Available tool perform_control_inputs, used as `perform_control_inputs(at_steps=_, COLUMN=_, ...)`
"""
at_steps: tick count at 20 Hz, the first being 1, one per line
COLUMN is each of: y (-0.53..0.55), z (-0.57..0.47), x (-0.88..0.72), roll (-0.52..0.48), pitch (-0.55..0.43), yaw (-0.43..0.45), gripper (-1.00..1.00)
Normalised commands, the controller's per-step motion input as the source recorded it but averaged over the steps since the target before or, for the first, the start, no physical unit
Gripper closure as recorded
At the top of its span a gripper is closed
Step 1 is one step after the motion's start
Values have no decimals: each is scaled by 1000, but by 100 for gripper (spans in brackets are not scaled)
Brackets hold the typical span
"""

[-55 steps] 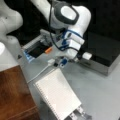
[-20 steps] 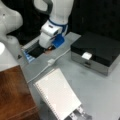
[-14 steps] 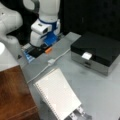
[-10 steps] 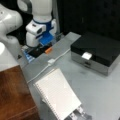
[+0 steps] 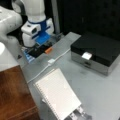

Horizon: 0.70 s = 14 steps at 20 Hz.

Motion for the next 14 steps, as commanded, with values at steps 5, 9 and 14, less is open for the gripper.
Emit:
perform_control_inputs(at_steps=5, y=95, z=-144, x=-113, roll=95, pitch=-142, yaw=-65, gripper=100)
perform_control_inputs(at_steps=9, y=47, z=-223, x=-98, roll=82, pitch=-154, yaw=-46, gripper=100)
perform_control_inputs(at_steps=14, y=-14, z=-310, x=-107, roll=80, pitch=-175, yaw=-42, gripper=100)
